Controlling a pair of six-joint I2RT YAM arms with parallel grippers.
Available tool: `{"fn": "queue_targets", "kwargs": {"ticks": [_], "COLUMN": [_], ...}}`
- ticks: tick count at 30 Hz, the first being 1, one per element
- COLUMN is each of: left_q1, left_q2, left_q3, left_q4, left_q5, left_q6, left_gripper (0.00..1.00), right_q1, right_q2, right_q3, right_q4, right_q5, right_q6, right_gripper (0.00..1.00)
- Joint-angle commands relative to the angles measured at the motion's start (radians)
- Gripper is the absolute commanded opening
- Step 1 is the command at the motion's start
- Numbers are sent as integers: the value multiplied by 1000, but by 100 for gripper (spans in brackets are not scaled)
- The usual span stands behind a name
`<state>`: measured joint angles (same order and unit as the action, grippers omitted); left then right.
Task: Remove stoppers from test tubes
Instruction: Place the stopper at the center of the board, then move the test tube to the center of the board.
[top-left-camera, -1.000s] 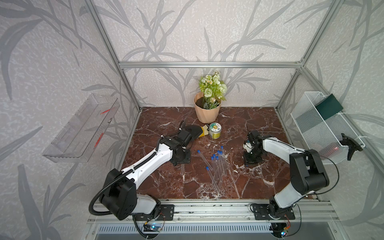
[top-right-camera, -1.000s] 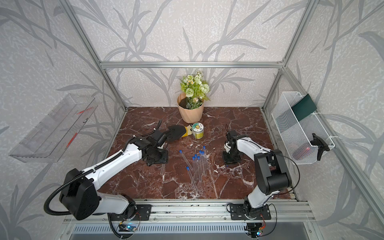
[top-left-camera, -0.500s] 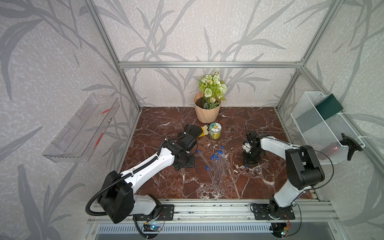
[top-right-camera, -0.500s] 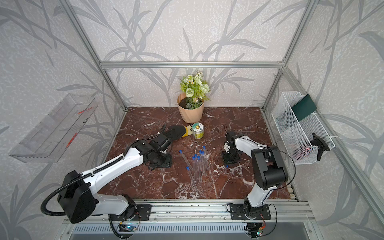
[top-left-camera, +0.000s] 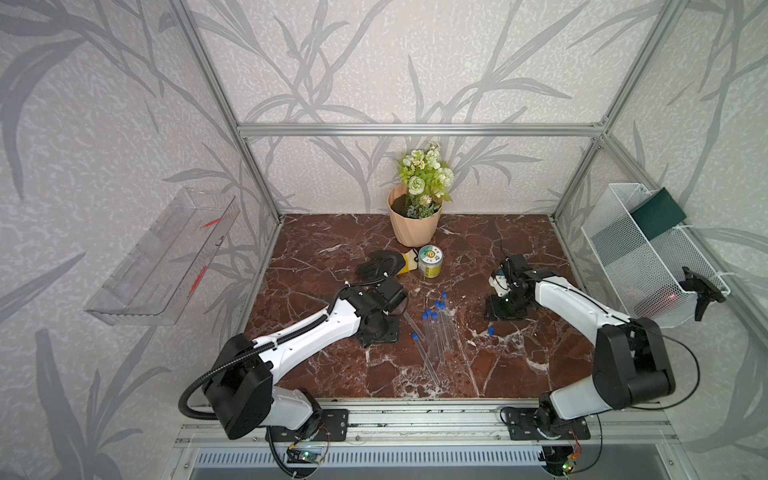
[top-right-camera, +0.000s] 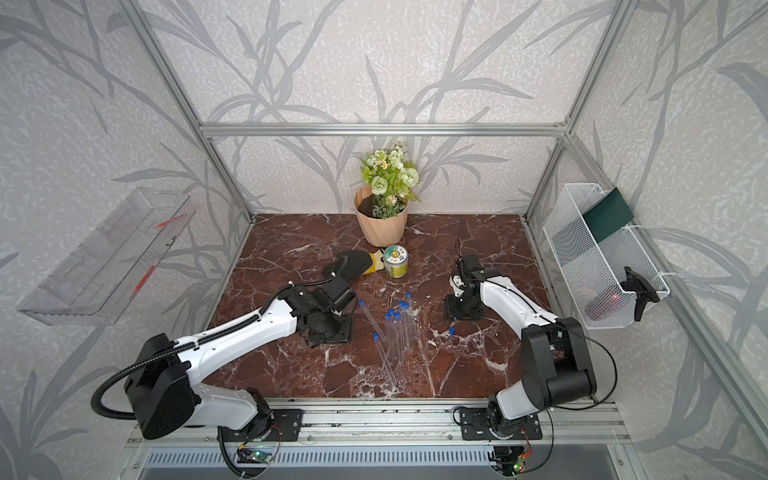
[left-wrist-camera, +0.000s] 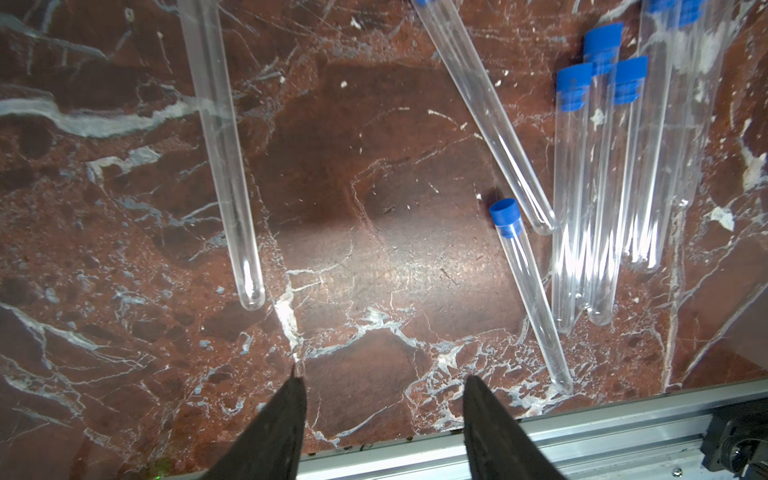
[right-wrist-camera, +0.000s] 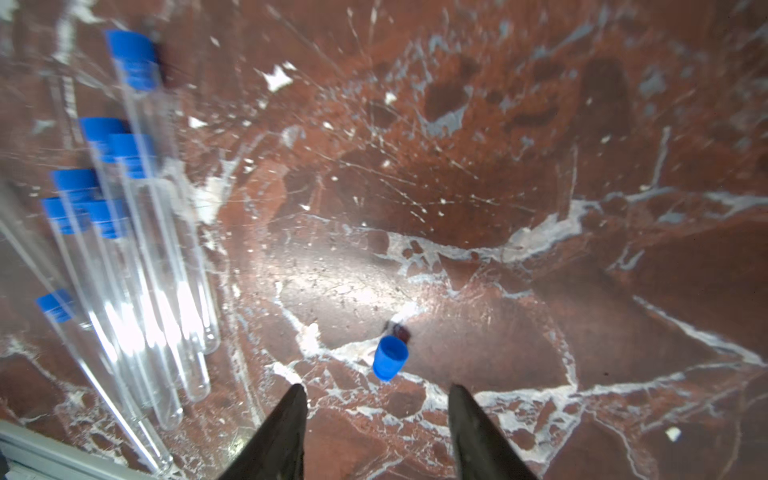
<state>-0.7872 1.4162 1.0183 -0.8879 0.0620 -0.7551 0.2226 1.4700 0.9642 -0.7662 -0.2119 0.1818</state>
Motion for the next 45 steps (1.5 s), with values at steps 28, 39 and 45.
{"fn": "queue_targets", "kwargs": {"ticks": [28,39,45], "left_q1": [-279,-274,-267], "left_q2": [348,386,401], "left_q3": [191,203,206], "left_q4": [114,95,100], "left_q5": [-131,-156,-159], "left_q6": [-411,-438,-438], "left_gripper": [55,51,51], "right_q1": [47,47,46], "right_q2": [-305,-313,-315], "right_q3": [-137,-134,-134], "right_q4": [36,32,33], "right_q5": [-213,-209,-208], "right_q6": [56,59,59], "right_gripper": [91,97,99]}}
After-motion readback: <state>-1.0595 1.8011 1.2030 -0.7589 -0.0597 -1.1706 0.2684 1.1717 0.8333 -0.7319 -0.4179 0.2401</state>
